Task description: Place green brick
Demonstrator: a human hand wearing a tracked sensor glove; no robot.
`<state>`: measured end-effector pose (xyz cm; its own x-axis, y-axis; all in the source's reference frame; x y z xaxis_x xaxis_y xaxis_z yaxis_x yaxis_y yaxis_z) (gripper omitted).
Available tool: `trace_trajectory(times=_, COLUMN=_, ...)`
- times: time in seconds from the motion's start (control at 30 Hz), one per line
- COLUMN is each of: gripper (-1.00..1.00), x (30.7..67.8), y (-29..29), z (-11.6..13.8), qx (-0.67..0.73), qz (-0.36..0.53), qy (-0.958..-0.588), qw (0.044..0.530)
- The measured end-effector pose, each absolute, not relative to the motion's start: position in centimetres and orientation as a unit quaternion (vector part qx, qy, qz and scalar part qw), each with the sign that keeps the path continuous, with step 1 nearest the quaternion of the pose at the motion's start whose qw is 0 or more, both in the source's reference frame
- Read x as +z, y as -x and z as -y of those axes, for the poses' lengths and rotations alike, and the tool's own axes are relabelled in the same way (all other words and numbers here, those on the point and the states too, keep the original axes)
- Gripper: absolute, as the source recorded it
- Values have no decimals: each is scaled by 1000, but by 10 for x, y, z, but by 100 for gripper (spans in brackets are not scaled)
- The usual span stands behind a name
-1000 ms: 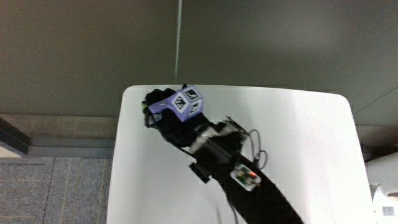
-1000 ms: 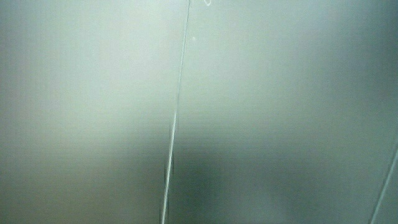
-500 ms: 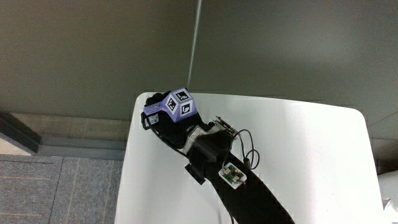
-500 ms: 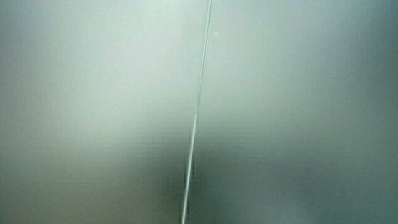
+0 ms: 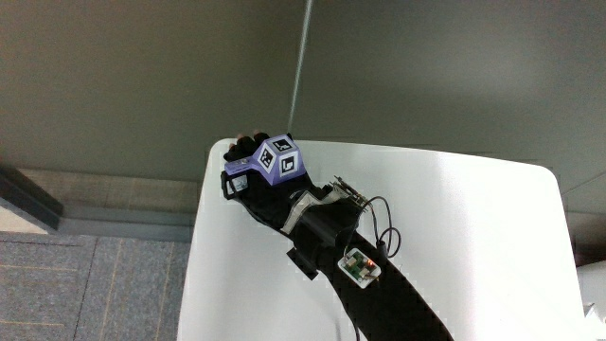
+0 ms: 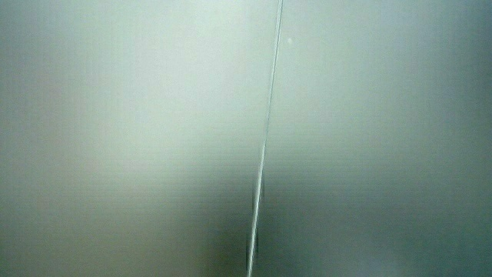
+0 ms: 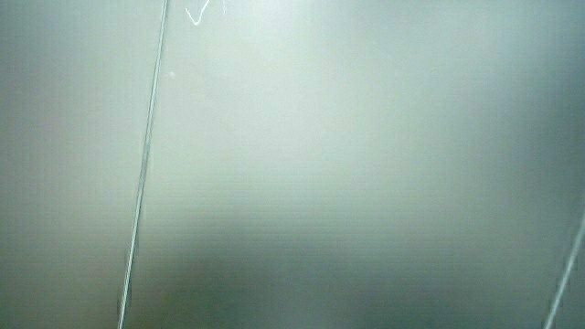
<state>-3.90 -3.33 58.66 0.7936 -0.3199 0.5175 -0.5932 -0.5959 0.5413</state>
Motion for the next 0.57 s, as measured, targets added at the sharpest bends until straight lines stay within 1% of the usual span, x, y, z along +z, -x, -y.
trace_trajectory(times=0.03, gripper=-65, x=596, y=39, z=32, qx=175, qz=259, qy=-878, qw=363)
trace_trajectory(times=0.07, gripper=-70, x=588, y=39, z=31, qx=183, qz=259, qy=-865, qw=388)
trace_trajectory(times=0.1, gripper=-74, x=601, y=37, z=27, qx=187, qz=261, qy=-876, qw=360)
trace_trajectory(times=0.13, gripper=-78, x=599, y=35, z=25, qx=200, qz=260, qy=-869, qw=371)
trace_trajectory(times=0.17, gripper=-83, x=604, y=34, z=24, qx=201, qz=258, qy=-870, qw=370)
trace_trajectory(times=0.27, gripper=-96, x=596, y=32, z=21, qx=217, qz=267, qy=-865, qw=366)
trace_trajectory(times=0.3, gripper=-100, x=602, y=32, z=20, qx=214, qz=263, qy=-865, qw=370)
trace_trajectory(times=0.33, gripper=-100, x=599, y=32, z=19, qx=214, qz=266, qy=-867, qw=364)
trace_trajectory(times=0.37, gripper=-100, x=607, y=31, z=18, qx=211, qz=261, qy=-868, qw=366)
trace_trajectory(times=0.47, gripper=-100, x=605, y=26, z=16, qx=222, qz=267, qy=-865, qw=362)
trace_trajectory(times=0.5, gripper=-100, x=613, y=24, z=15, qx=230, qz=267, qy=-866, qw=355)
trace_trajectory(times=0.57, gripper=-100, x=594, y=21, z=11, qx=222, qz=273, qy=-863, qw=364)
